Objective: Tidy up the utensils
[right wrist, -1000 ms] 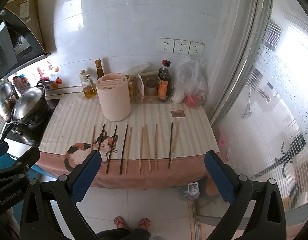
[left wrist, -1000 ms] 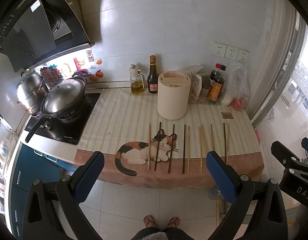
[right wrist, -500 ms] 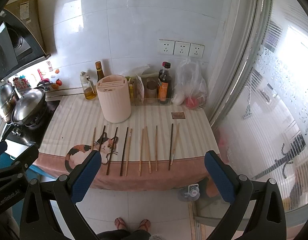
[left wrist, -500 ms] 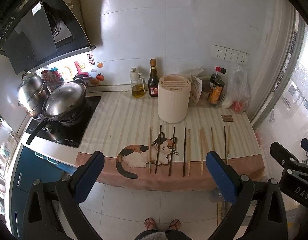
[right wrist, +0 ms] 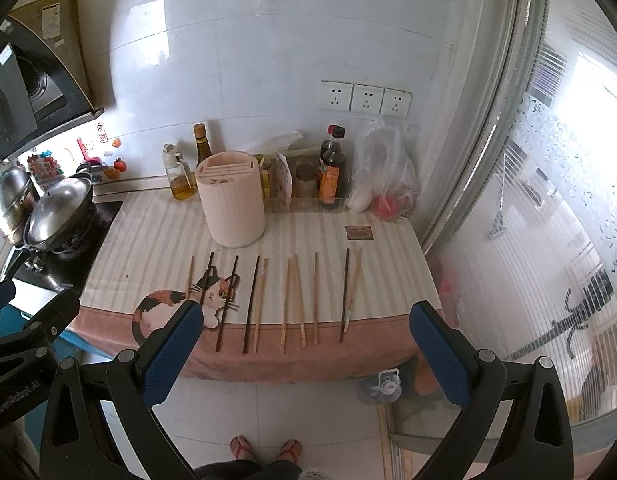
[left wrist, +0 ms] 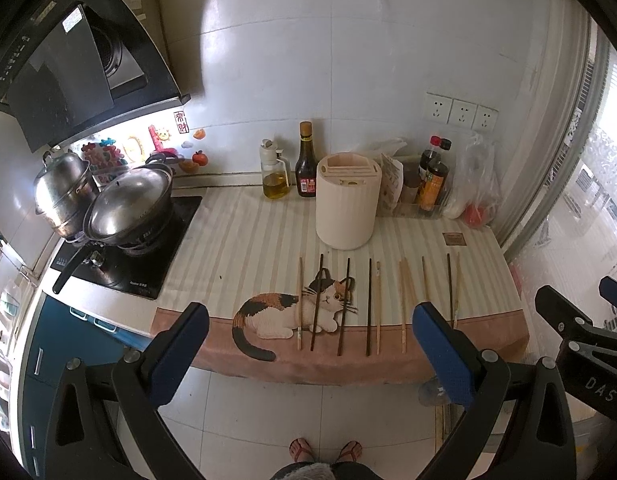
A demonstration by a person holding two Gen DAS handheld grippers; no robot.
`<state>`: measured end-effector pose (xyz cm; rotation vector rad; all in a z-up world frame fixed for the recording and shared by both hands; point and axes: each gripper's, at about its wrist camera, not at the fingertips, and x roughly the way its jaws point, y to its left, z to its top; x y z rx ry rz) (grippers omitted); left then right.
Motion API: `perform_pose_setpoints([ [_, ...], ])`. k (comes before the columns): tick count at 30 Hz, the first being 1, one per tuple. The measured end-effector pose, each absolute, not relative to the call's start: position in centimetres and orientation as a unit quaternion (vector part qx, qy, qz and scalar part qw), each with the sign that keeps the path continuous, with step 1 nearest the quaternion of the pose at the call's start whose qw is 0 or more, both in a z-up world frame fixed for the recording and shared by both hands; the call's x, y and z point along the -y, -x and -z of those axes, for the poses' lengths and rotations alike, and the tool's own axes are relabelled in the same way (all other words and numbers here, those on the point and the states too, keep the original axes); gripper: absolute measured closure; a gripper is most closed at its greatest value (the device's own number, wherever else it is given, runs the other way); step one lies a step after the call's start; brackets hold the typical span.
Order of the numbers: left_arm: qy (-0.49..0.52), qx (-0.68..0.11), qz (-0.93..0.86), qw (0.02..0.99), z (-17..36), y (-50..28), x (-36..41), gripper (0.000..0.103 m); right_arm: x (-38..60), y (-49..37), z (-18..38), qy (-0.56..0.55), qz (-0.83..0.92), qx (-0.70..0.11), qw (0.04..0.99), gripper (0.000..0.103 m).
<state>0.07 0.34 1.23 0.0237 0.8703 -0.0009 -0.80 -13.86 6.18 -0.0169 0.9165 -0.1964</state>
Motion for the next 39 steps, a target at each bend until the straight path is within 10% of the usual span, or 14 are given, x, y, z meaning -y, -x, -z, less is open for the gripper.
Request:
perform_pose_setpoints([
  [22, -0.002, -0.358, -0.006, 0.934, -0.4, -3.7, -1.5, 0.0, 15.4, -1.2, -4.6, -0.044, 0.114, -0.406, 0.906, 0.0],
  [35, -0.001, -0.384, -0.01, 0.923, 9.1, -12.7, -3.3, 0.0, 19.2, -7.5, 4.5, -0.081, 0.16, -0.36, 0.916, 0.0],
  [39, -0.017, -0.418, -0.024, 0.908, 13.2, -15.9, -2.7, 0.0, 21.6, -11.5, 9.3, -0.085, 0.167, -0.403, 0.896, 0.018],
])
